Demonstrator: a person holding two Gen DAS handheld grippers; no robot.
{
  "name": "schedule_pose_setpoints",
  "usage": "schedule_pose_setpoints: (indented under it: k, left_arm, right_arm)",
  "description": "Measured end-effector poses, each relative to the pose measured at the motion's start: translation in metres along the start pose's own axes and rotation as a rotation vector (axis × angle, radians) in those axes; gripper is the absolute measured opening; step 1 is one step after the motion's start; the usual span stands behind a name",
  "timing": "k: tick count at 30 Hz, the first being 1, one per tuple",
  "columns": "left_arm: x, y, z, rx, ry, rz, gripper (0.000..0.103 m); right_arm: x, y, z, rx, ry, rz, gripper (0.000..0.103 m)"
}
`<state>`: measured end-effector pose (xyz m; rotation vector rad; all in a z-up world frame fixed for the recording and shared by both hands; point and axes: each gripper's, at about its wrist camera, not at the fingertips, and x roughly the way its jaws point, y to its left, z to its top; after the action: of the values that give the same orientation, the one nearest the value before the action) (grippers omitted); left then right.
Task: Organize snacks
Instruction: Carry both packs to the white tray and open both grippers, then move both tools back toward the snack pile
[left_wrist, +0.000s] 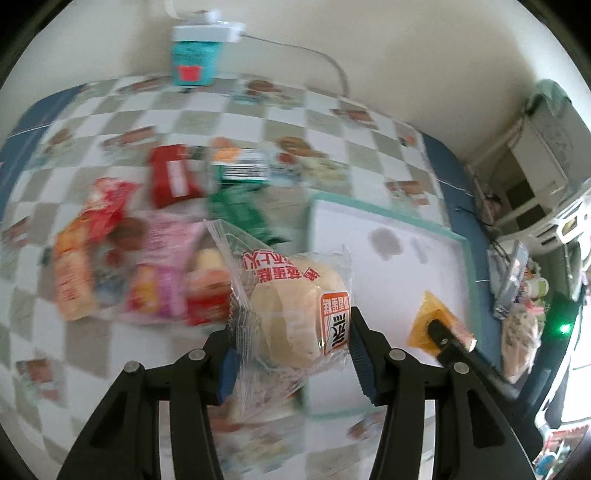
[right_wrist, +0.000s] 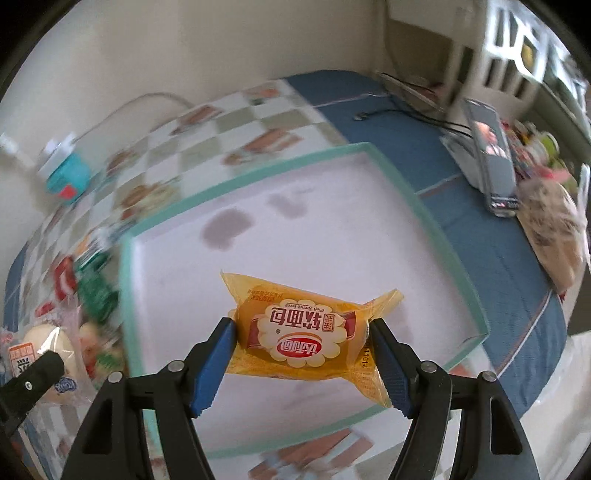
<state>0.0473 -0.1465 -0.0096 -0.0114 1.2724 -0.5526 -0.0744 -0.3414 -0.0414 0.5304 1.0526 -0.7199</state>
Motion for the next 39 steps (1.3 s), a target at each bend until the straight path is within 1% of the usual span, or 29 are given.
schedule_pose_setpoints:
  k: [4, 7, 10, 13, 14, 15, 16, 17, 20, 21, 24, 26, 28, 31, 34, 37, 39]
  left_arm:
    - [0.021, -0.031, 0.012, 0.058, -0.012, 0.009, 0.055]
    - [0.036, -0.043, 0.022, 0.064, -0.016, 0.003, 0.055]
    - [0.051, -0.055, 0.029, 0.071, -0.021, 0.0, 0.055]
    - [0.061, -0.062, 0.031, 0.087, -0.027, 0.004, 0.056]
    - [0.062, -0.063, 0.031, 0.087, -0.03, 0.002, 0.058]
    - [0.062, -0.063, 0.032, 0.081, -0.03, 0.007, 0.068]
    - [0.06, -0.061, 0.032, 0.074, -0.036, 0.008, 0.073]
    - [0.057, -0.061, 0.032, 0.07, -0.044, 0.002, 0.078]
    - [0.042, -0.056, 0.034, 0.066, -0.072, 0.015, 0.08]
    - [0.036, -0.053, 0.034, 0.063, -0.083, 0.031, 0.084]
    - [0.016, -0.034, 0.037, 0.025, -0.108, 0.071, 0.088]
    - [0.003, -0.016, 0.037, -0.026, -0.117, 0.109, 0.09]
    - [-0.008, 0.006, 0.031, -0.09, -0.122, 0.134, 0.091]
    - [-0.019, 0.034, 0.022, -0.153, -0.105, 0.157, 0.091]
    - [-0.031, 0.057, 0.011, -0.208, -0.098, 0.208, 0.091]
    - [-0.042, 0.076, -0.003, -0.249, -0.08, 0.256, 0.091]
    - [-0.046, 0.088, -0.013, -0.274, -0.065, 0.268, 0.091]
  right_arm:
    - [0.01, -0.015, 0.01, 0.04, -0.012, -0.013, 0.076]
    - [0.018, -0.024, 0.017, 0.064, -0.017, -0.026, 0.077]
    - [0.026, -0.034, 0.024, 0.089, -0.022, -0.021, 0.077]
    - [0.031, -0.041, 0.028, 0.106, -0.029, -0.038, 0.078]
    - [0.032, -0.042, 0.029, 0.109, -0.032, -0.043, 0.078]
    - [0.032, -0.044, 0.029, 0.108, -0.041, -0.046, 0.082]
    - [0.031, -0.044, 0.029, 0.104, -0.048, -0.052, 0.085]
    - [0.03, -0.044, 0.029, 0.101, -0.05, -0.059, 0.086]
    - [0.023, -0.042, 0.029, 0.092, -0.059, -0.056, 0.088]
    - [0.019, -0.04, 0.028, 0.083, -0.062, -0.053, 0.088]
    - [0.008, -0.03, 0.026, 0.048, -0.08, -0.05, 0.092]
    - [0.001, -0.023, 0.023, 0.029, -0.087, -0.05, 0.092]
    - [-0.007, -0.012, 0.017, 0.007, -0.086, -0.047, 0.092]
    - [-0.019, 0.007, 0.004, -0.04, -0.096, -0.022, 0.092]
    - [-0.031, 0.027, -0.012, -0.087, -0.096, -0.008, 0.092]
    - [-0.042, 0.046, -0.025, -0.116, -0.081, 0.037, 0.092]
    - [-0.048, 0.058, -0.034, -0.133, -0.079, 0.058, 0.092]
